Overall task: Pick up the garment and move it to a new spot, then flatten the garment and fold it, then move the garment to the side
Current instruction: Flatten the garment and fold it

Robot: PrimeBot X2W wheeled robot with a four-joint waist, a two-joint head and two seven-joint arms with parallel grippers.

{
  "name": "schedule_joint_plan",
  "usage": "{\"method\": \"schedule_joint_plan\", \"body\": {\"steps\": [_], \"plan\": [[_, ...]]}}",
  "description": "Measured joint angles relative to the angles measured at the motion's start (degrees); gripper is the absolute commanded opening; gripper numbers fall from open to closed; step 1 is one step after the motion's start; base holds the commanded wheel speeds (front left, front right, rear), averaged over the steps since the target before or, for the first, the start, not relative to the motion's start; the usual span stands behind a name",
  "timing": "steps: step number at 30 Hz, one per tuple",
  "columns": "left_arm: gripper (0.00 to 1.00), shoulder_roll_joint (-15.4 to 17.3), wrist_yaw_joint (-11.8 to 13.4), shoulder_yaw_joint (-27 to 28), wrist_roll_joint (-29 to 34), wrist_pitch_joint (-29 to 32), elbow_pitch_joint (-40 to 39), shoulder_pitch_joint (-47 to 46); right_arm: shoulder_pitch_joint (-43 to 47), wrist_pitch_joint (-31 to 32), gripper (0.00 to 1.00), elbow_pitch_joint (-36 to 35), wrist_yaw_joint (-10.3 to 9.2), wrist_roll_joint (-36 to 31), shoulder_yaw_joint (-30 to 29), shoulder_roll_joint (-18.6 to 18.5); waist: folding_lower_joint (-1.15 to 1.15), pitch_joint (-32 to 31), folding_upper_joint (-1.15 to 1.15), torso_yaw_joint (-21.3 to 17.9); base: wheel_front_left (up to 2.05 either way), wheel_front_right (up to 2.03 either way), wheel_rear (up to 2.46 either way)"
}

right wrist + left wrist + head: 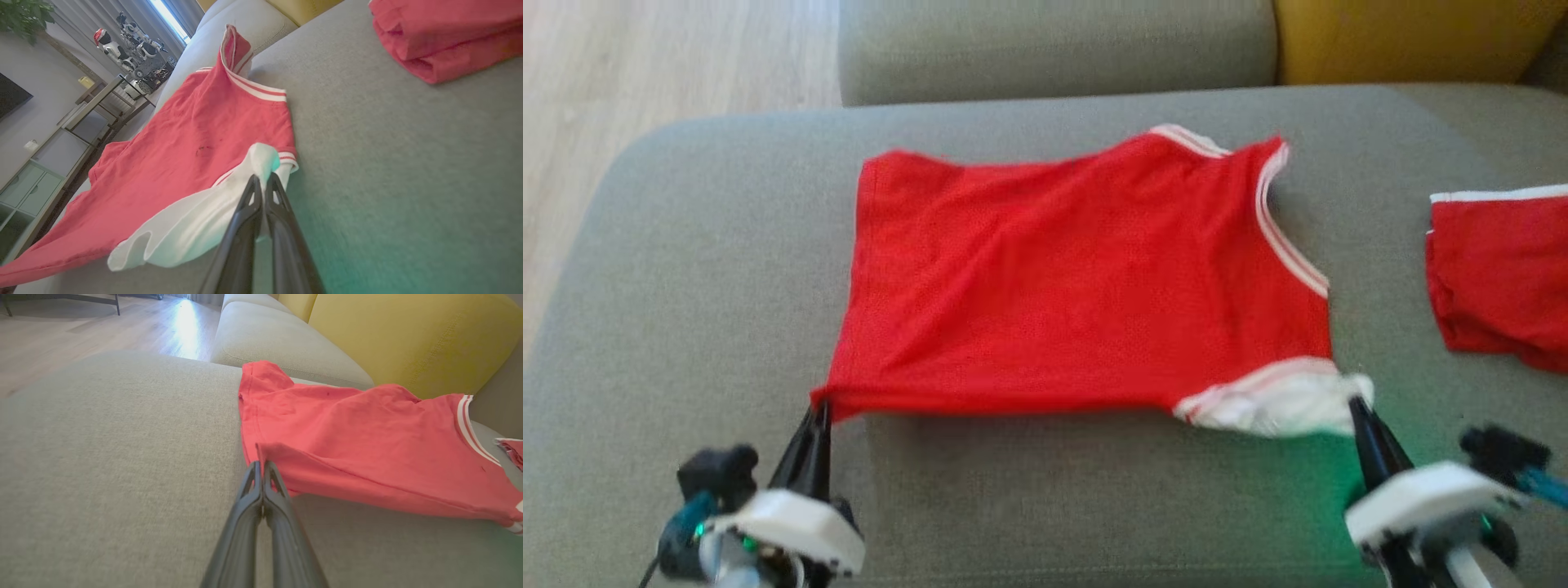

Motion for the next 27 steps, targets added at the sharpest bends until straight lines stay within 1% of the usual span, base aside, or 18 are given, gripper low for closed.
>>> {"method": "schedule_joint_plan", "body": {"steps": [4, 7, 10, 12, 14, 17, 20, 23, 27], "plan": [[0.0, 0.3, 2.3, 0.3, 0.0, 2.2, -7.7, 6.8, 10.7, 6.9, 0.0, -12.0, 0.0, -4.8, -7.8, 1.5, 0.0, -2.0, 0.0, 0.0, 0.0, 0.0, 0.0], [0.0, 0.6, 4.2, 1.0, -0.3, 4.6, -14.1, 11.9, 19.0, 13.9, 0.0, -22.6, 0.0, -9.5, -13.9, 5.7, 0.0, -3.0, 0.0, 0.0, 0.0, 0.0, 0.0], [0.0, 1.2, 5.9, 1.5, -0.3, 7.2, -20.2, 16.1, 26.5, 20.7, 0.0, -32.9, 0.0, -13.2, -17.9, 9.5, 0.0, -3.2, 0.0, 0.1, 0.0, 0.0, 0.0], [0.0, 1.6, 6.7, 1.5, -0.3, 8.9, -23.6, 18.4, 30.1, 24.7, 0.0, -38.3, 0.0, -14.2, -19.6, 10.1, 0.0, -3.3, 0.0, 0.2, 0.0, 0.0, 0.0], [0.0, 1.8, 7.3, 1.5, -0.3, 10.8, -26.4, 20.2, 32.2, 27.4, 0.0, -42.3, 0.0, -14.3, -21.0, 10.1, 0.0, -3.3, 0.0, 0.3, 0.0, 0.0, 0.0], [0.0, 2.0, 8.3, 1.5, -0.3, 13.1, -30.0, 22.5, 33.9, 28.1, 0.0, -45.0, 0.0, -12.3, -21.6, 10.1, 0.0, -3.2, 0.0, 0.3, 0.0, 0.0, 0.0], [0.0, 2.5, 8.6, 1.3, -0.4, 15.3, -30.8, 22.5, 34.1, 28.6, 0.0, -45.2, 0.0, -13.8, -21.6, 10.1, 0.0, -3.0, 0.0, 0.2, 0.0, 0.0, 0.0], [0.0, 3.3, 8.5, 1.0, -0.4, 17.7, -30.7, 22.2, 33.4, 28.8, 0.0, -44.7, 0.0, -14.9, -21.1, 10.1, 0.0, -2.5, 0.0, 0.1, 0.0, 0.0, 0.0], [0.0, 4.0, 7.7, -0.1, -1.2, 19.9, -29.7, 21.1, 30.5, 29.1, 0.0, -42.8, 0.0, -17.2, -19.8, 10.1, 0.0, -1.7, 0.0, 0.0, 0.0, 0.0, 0.0]]}}
